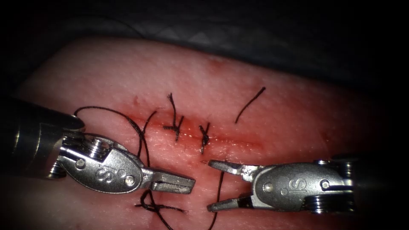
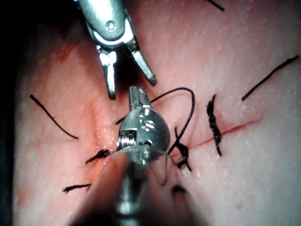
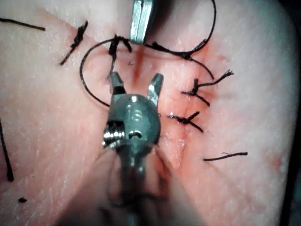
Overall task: Wound Closure
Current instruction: Pick up suture with left jaws
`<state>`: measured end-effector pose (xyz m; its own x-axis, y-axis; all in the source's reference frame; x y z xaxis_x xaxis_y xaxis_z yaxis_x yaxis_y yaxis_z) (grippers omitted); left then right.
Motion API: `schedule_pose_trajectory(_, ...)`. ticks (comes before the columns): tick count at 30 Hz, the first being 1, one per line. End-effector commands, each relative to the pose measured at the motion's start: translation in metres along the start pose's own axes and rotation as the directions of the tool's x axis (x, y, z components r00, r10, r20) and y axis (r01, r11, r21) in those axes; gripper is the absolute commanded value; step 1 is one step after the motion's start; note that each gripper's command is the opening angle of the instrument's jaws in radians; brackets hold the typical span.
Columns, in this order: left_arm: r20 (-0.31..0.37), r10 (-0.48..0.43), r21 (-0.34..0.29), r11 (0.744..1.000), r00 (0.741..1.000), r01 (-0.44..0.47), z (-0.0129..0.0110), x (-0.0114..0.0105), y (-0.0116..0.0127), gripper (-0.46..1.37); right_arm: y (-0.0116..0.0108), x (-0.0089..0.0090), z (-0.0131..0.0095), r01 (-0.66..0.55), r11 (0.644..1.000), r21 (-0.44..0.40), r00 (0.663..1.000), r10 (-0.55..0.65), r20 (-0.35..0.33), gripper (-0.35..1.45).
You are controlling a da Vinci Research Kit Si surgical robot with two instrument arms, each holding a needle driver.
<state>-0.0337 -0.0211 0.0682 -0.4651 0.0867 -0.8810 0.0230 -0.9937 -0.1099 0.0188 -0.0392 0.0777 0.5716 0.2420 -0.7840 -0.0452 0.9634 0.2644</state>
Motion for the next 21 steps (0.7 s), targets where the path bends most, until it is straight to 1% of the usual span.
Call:
schedule_pose_trajectory(1,0.002,-0.007,-0.002,1.000,1.000,0.007,0.0000,0.0000,0.0001,-0.35,0.0000,0.0000,0.0000,0.000,1.000,0.000,1.000,0.000,0.000,0.88)
schedule_pose_trajectory(3,0.013,-0.023,0.024,0.999,1.000,0.023,0.0002,-0.0002,0.0006,-0.35,0.0001,-0.0001,-0.0002,0.000,1.000,0.000,1.000,0.000,-0.001,0.88)
schedule_pose_trajectory(4,0.022,-0.041,0.047,0.998,0.999,0.040,0.0002,-0.0003,0.0009,-0.29,0.0002,-0.0002,-0.0003,0.000,1.000,-0.002,1.000,0.000,-0.001,0.88)
schedule_pose_trajectory(5,0.025,-0.052,0.057,0.997,0.998,0.051,0.0002,-0.0004,0.0010,-0.19,0.0002,-0.0003,-0.0004,0.001,1.000,-0.005,1.000,-0.001,0.000,0.88)
schedule_pose_trajectory(6,0.027,-0.058,0.064,0.996,0.998,0.056,0.0002,-0.0006,0.0013,-0.08,0.0003,-0.0003,-0.0005,0.001,1.000,-0.004,1.000,-0.001,-0.001,0.88)
schedule_pose_trajectory(9,0.031,-0.061,0.074,0.995,0.998,0.059,0.0000,-0.0011,0.0022,0.11,0.0006,-0.0007,-0.0012,0.001,1.000,-0.013,1.000,-0.001,-0.001,0.88)
schedule_pose_trajectory(11,0.033,-0.061,0.079,0.995,0.998,0.058,-0.0003,-0.0014,0.0026,0.15,0.0008,-0.0009,-0.0015,0.000,1.000,-0.018,1.000,0.000,-0.001,0.89)
schedule_pose_trajectory(14,0.031,-0.070,0.079,0.995,0.997,0.067,-0.0007,-0.0018,0.0030,0.25,0.0012,-0.0012,-0.0021,0.000,1.000,-0.024,1.000,0.000,-0.001,0.89)
schedule_pose_trajectory(17,0.032,-0.085,0.080,0.993,0.996,0.083,-0.0013,-0.0020,0.0034,0.29,0.0012,-0.0013,-0.0022,0.000,1.000,-0.024,1.000,0.000,-0.002,0.89)
schedule_pose_trajectory(19,0.048,-0.090,0.076,0.993,0.995,0.086,-0.0017,-0.0020,0.0039,0.42,0.0012,-0.0013,-0.0022,0.000,1.000,-0.024,1.000,0.000,-0.002,0.89)
schedule_pose_trajectory(21,0.080,-0.090,0.067,0.994,0.993,0.084,-0.0018,-0.0019,0.0043,0.45,0.0011,-0.0013,-0.0022,0.000,1.000,-0.024,1.000,0.000,-0.002,0.89)
